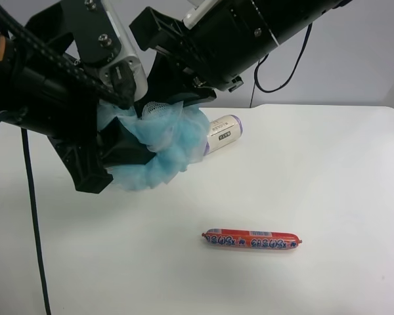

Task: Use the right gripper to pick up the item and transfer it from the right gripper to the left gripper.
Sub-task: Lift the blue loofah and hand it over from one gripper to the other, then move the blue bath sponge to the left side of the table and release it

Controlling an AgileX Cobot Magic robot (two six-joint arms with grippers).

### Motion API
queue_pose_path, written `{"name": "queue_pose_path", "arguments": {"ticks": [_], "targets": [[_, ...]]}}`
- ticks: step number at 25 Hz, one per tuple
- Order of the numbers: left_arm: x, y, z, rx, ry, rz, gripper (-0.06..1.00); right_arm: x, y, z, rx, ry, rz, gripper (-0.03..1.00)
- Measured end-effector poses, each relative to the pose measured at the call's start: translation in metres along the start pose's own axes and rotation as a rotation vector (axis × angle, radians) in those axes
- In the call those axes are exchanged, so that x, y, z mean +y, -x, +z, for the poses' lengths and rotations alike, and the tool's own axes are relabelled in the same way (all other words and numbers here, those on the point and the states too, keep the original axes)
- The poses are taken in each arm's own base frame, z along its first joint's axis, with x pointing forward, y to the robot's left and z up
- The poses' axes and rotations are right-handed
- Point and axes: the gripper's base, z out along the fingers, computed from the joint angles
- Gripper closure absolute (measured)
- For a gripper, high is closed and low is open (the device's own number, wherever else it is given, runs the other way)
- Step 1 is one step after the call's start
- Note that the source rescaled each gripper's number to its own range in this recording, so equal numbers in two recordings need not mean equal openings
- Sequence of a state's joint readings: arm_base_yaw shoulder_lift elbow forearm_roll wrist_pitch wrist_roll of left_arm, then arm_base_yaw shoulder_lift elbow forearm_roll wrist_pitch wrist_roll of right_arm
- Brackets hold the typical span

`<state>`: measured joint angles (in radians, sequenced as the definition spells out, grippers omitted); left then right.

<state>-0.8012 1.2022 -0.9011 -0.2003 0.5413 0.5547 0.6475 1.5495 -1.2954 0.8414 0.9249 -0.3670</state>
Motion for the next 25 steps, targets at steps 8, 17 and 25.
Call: {"name": "queue_pose_path", "arguments": {"ticks": [8,17,25], "targets": [[0.000,-0.001,0.000,0.007,0.001,0.006,0.73,0.000,0.001,0.000,-0.006,0.002,-0.001,0.78],[-0.001,0.000,0.001,0.002,-0.009,-0.009,0.82,-0.004,0.000,0.000,0.007,-0.037,-0.039,-0.01],[-0.002,0.001,0.001,-0.006,-0.014,-0.011,0.86,0.003,-0.011,-0.022,0.073,-0.125,-0.166,-0.03]]}}
